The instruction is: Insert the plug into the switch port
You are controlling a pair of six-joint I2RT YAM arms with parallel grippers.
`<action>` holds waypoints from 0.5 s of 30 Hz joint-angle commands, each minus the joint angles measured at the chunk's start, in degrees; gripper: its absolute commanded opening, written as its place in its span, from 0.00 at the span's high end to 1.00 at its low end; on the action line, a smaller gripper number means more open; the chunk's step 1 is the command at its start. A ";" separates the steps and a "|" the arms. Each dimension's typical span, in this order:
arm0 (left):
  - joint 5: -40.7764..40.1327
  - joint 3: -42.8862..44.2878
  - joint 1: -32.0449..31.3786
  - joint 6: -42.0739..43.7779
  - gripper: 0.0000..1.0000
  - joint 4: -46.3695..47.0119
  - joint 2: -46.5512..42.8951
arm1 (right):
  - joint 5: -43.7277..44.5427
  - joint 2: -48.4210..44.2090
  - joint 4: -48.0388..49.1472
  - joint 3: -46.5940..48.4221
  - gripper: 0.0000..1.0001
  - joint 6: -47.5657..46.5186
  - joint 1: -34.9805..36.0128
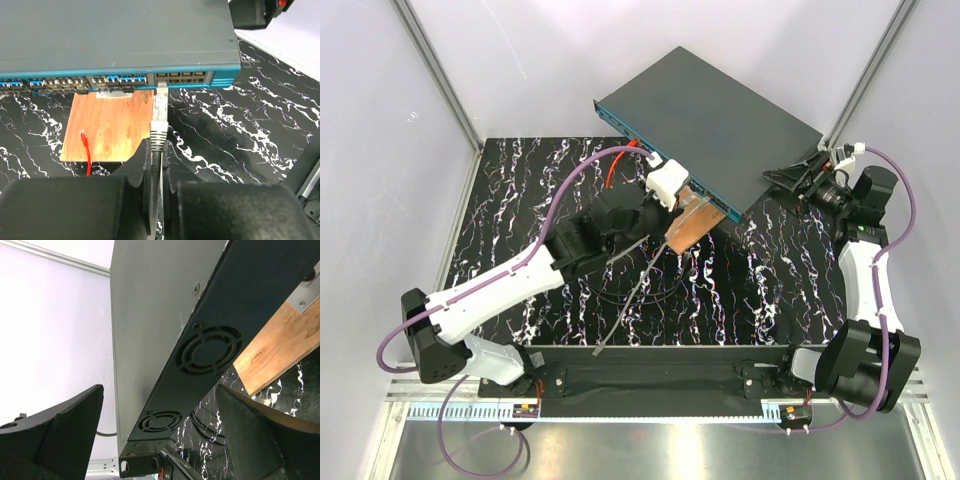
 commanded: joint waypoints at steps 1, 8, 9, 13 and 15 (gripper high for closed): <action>-0.61 0.14 0.45 0.66 1.00 5.58 0.93 | -0.38 -1.09 5.71 -0.68 0.00 1.18 0.38; 0.18 1.37 0.45 0.40 1.00 6.37 3.30 | -0.38 -0.12 10.79 -3.32 0.06 2.67 0.55; 0.18 1.37 0.45 0.40 1.00 6.46 3.83 | -0.64 0.05 12.11 -3.76 0.11 4.24 0.55; 0.09 1.98 0.54 0.49 1.00 6.81 4.97 | -0.29 1.11 16.60 -5.08 0.21 7.24 0.82; -0.08 2.69 0.72 0.40 1.00 6.98 5.93 | 0.15 1.28 17.22 -5.34 0.24 7.42 0.73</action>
